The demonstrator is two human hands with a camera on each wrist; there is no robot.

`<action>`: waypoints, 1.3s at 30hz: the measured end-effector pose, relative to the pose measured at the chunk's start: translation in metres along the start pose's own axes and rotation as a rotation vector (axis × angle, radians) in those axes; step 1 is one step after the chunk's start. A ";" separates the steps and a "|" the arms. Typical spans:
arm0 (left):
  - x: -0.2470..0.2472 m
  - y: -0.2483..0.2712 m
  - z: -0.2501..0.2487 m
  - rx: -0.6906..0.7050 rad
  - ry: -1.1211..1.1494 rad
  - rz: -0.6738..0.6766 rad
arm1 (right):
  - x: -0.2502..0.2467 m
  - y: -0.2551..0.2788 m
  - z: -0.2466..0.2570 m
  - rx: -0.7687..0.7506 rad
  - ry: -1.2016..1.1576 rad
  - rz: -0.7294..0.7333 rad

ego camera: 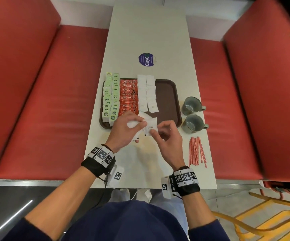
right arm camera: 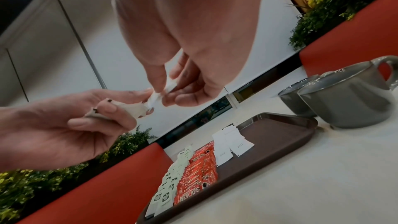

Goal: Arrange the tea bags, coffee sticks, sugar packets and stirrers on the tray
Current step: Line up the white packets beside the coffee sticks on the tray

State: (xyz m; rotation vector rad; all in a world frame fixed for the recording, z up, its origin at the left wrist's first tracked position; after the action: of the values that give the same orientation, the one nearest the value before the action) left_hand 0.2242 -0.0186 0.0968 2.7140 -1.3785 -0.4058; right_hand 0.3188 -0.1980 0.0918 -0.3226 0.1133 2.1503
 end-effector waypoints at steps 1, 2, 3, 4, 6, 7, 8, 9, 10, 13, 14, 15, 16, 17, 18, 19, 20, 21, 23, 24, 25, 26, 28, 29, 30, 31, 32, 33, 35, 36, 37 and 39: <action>0.001 -0.004 0.001 0.033 -0.046 -0.002 | 0.000 -0.005 -0.002 0.009 -0.004 -0.008; 0.001 -0.008 0.001 0.059 -0.085 -0.007 | -0.001 -0.010 -0.003 0.014 -0.007 -0.009; 0.001 -0.010 0.000 0.081 -0.120 -0.018 | -0.002 -0.015 -0.005 0.019 -0.008 -0.003; 0.000 -0.013 0.000 0.099 -0.153 -0.037 | -0.002 -0.022 -0.008 0.024 -0.007 0.003; -0.001 -0.017 0.003 0.086 -0.126 -0.081 | -0.003 -0.036 -0.016 0.052 -0.011 0.006; -0.003 -0.018 0.005 0.046 -0.058 -0.109 | -0.004 -0.045 -0.022 0.084 -0.010 -0.010; -0.005 -0.018 0.007 -0.003 0.007 -0.140 | -0.005 -0.055 -0.030 0.117 -0.003 -0.040; -0.008 -0.018 0.010 -0.050 0.057 -0.176 | -0.006 -0.066 -0.039 0.149 0.009 -0.076; -0.011 -0.016 0.012 -0.087 0.093 -0.205 | -0.006 -0.075 -0.048 0.174 0.031 -0.109; -0.017 -0.016 0.015 -0.164 0.164 -0.255 | 0.004 -0.111 -0.074 0.242 0.117 -0.139; -0.019 -0.016 0.015 -0.176 0.177 -0.272 | 0.010 -0.123 -0.081 0.266 0.152 -0.123; -0.020 -0.017 0.016 -0.179 0.183 -0.288 | 0.018 -0.132 -0.085 0.280 0.188 -0.094; -0.021 -0.018 0.016 -0.177 0.180 -0.303 | 0.026 -0.141 -0.090 0.283 0.230 -0.062; -0.021 -0.018 0.016 -0.173 0.176 -0.314 | 0.034 -0.149 -0.092 0.276 0.259 -0.034; -0.021 -0.019 0.016 -0.176 0.180 -0.321 | 0.041 -0.157 -0.094 0.278 0.279 -0.013; -0.021 -0.020 0.016 -0.186 0.192 -0.326 | 0.047 -0.163 -0.095 0.291 0.285 0.003; -0.020 -0.021 0.015 -0.201 0.204 -0.332 | 0.052 -0.168 -0.096 0.314 0.290 0.014; -0.019 -0.023 0.014 -0.215 0.211 -0.336 | 0.056 -0.172 -0.097 0.340 0.297 0.028; -0.018 -0.025 0.012 -0.250 0.218 -0.334 | 0.063 -0.176 -0.101 0.386 0.336 0.044; -0.017 -0.026 0.012 -0.262 0.218 -0.330 | 0.066 -0.177 -0.102 0.410 0.364 0.044; -0.017 -0.027 0.013 -0.268 0.214 -0.325 | 0.068 -0.178 -0.102 0.426 0.390 0.043; -0.017 -0.028 0.014 -0.270 0.205 -0.317 | 0.070 -0.178 -0.102 0.440 0.415 0.043; -0.017 -0.029 0.016 -0.277 0.193 -0.306 | 0.071 -0.178 -0.100 0.448 0.468 0.043; -0.017 -0.030 0.017 -0.282 0.194 -0.302 | 0.071 -0.178 -0.097 0.448 0.494 0.042; -0.017 -0.030 0.017 -0.287 0.194 -0.298 | 0.071 -0.177 -0.096 0.447 0.523 0.041; -0.017 -0.030 0.017 -0.289 0.193 -0.296 | 0.071 -0.177 -0.095 0.444 0.546 0.043; -0.017 -0.030 0.016 -0.285 0.190 -0.294 | 0.072 -0.176 -0.095 0.442 0.567 0.046; -0.017 -0.030 0.016 -0.279 0.186 -0.290 | 0.072 -0.175 -0.094 0.439 0.581 0.048; -0.016 -0.030 0.014 -0.271 0.181 -0.284 | 0.071 -0.173 -0.093 0.426 0.566 0.039; -0.016 -0.031 0.013 -0.272 0.183 -0.278 | 0.071 -0.172 -0.090 0.398 0.531 0.026; -0.016 -0.031 0.013 -0.273 0.184 -0.273 | 0.070 -0.172 -0.085 0.362 0.469 0.017; -0.017 -0.032 0.012 -0.275 0.179 -0.265 | 0.070 -0.167 -0.070 0.276 0.300 0.025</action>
State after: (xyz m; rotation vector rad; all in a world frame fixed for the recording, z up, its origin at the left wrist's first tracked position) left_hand 0.2371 0.0148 0.0831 2.6303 -0.8527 -0.3292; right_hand 0.4321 -0.0612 0.0123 -0.4802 0.5816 2.0648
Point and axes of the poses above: each hand's wrist, its own y-axis away from the middle knuckle, its own x-axis out of the palm, z = x × y, the point moved 2 cm from there along -y, towards the middle knuckle, and after that the axes turned 2 degrees about -x, right-handed, at the moved point
